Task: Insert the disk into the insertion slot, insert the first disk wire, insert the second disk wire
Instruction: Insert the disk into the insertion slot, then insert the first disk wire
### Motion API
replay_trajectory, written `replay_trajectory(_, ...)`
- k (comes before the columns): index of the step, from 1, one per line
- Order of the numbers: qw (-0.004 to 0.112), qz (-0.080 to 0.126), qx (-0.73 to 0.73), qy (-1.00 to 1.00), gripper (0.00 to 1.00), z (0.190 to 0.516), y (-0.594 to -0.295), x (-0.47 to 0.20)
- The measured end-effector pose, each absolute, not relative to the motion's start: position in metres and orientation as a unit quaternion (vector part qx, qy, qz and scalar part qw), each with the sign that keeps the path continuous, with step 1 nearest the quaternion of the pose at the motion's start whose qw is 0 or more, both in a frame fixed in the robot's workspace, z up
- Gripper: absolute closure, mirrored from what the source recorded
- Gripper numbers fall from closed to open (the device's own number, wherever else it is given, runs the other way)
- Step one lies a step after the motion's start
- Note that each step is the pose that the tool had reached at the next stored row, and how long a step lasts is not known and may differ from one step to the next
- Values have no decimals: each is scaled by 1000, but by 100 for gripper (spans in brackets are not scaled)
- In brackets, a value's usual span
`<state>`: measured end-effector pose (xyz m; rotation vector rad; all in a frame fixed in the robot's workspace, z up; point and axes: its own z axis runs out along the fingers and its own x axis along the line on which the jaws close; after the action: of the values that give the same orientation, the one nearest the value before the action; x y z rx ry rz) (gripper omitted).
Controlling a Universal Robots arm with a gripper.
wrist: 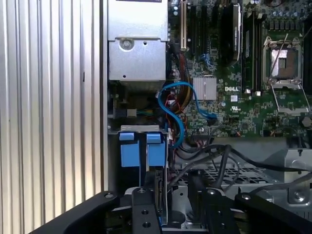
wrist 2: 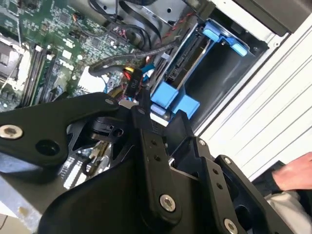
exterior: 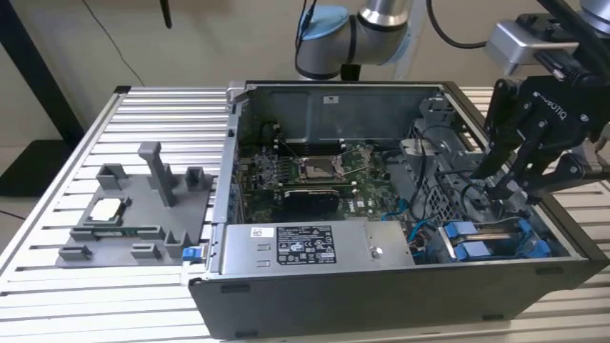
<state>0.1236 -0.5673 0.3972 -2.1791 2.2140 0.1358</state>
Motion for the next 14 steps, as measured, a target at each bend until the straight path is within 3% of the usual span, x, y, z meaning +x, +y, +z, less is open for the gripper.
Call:
replay_trajectory(4,40,65,-700,710,59,397,-566,124)
replay_trajectory(14,58,83,-699,708,59,389,-566,130)
